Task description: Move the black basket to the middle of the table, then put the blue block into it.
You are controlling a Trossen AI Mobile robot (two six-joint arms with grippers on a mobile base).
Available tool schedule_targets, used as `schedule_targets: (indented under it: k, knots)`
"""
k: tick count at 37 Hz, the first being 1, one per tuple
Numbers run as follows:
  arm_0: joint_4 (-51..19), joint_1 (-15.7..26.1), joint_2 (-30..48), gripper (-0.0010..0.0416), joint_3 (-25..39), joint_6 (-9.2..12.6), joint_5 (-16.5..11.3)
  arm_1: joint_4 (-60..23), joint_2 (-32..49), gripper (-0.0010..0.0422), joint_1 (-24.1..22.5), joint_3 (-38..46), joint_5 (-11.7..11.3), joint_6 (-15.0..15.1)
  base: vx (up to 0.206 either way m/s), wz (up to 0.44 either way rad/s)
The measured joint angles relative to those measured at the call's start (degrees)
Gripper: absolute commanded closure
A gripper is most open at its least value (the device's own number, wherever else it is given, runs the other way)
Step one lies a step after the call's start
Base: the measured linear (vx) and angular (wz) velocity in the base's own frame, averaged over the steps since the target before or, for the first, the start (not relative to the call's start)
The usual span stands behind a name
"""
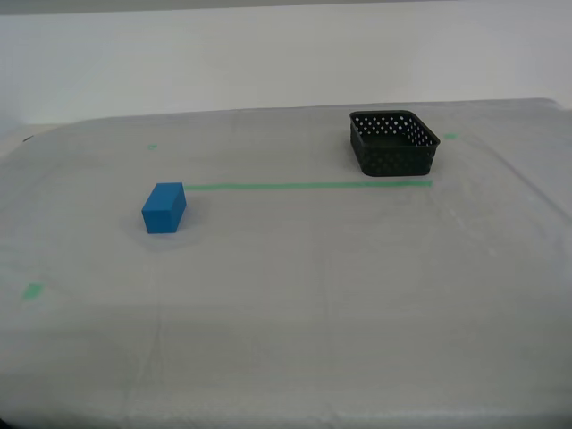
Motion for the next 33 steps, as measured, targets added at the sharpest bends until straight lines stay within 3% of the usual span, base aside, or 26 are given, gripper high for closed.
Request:
schedule_targets:
  k: [12,22,33]
  knots:
    - [-0.2,0.9,8.3,0.0007,3.6,0.1,-1.3,0.0,0.0,0.0412,0.0,0.0,0.0,0.0,0.0,0.0]
    - [-2.0,2.1,17.2,0.0006,11.3,0.1,-1.3,0.0,0.0,0.0412,0.0,0.0,0.0,0.0,0.0,0.0]
    - [-0.1,2.3,23.3,0.0006,10.8,0.2,-1.5,-0.1,0.0,0.0412,0.0,0.0,0.0,0.0,0.0,0.0]
